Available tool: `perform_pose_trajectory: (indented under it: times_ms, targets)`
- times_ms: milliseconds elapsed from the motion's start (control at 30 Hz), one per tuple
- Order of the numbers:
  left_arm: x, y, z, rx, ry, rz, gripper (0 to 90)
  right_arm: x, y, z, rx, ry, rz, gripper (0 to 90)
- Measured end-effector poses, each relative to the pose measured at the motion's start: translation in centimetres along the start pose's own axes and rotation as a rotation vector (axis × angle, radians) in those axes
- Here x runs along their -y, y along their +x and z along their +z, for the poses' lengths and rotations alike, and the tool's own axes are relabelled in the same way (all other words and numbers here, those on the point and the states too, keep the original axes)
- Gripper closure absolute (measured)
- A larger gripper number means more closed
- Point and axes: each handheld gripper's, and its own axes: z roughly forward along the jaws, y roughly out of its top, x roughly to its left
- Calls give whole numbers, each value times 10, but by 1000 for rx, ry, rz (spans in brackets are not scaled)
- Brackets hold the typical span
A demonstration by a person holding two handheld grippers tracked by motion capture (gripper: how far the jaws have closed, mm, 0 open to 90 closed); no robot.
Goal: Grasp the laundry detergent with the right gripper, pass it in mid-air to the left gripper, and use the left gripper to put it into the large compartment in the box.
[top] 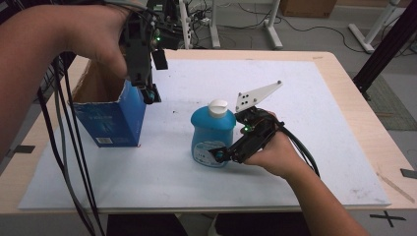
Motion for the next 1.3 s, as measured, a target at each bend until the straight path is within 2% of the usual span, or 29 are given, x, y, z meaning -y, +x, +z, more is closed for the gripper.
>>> perform_pose_trajectory:
  times_ms: [200,267,333,767,833,1000,1100,1300]
  targets:
    - [0,0,0,-2,1,0,18,3,1,3,10,-16,-4,64]
    - [0,0,1,-3,2,2,17,4,1,3,19,-33,-9,124]
    - [0,0,1,-1,4,0,17,5,1,3,15,-56,-6,132]
    - [-2,2,3,0,8,-2,18,7,2,6,16,-61,-22,171]
    - [-3,1,2,2,12,-2,18,7,2,6,8,-68,-26,202]
    - [-2,1,3,0,12,-2,18,7,3,8,12,-72,-35,207]
    - [-2,1,3,1,12,-2,18,8,3,8,9,-80,-41,266]
    - [-3,1,3,0,13,-6,18,9,3,8,7,-87,-49,275]
